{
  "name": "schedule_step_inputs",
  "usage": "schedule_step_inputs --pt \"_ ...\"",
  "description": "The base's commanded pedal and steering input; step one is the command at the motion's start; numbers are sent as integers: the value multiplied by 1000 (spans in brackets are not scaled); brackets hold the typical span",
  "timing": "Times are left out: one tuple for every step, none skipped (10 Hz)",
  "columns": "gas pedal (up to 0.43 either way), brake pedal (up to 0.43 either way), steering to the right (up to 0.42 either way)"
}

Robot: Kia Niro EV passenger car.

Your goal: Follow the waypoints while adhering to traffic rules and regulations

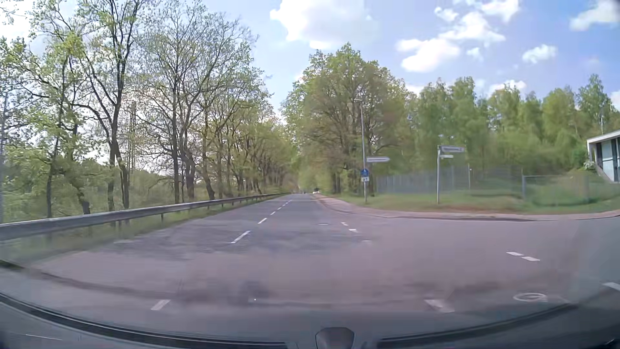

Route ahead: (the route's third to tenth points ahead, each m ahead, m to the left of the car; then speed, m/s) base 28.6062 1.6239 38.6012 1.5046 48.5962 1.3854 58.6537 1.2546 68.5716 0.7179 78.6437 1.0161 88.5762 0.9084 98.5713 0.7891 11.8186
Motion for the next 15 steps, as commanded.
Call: schedule_step_inputs --pt "87 0 -4" --pt "87 0 -4" --pt "87 0 -4" --pt "87 0 -4" --pt "87 0 -4" --pt "87 0 -4" --pt "87 0 -4" --pt "87 0 -4" --pt "87 0 -4" --pt "87 0 -4" --pt "87 0 -4" --pt "87 0 -4" --pt "87 0 -4" --pt "87 0 -4" --pt "87 0 -4"
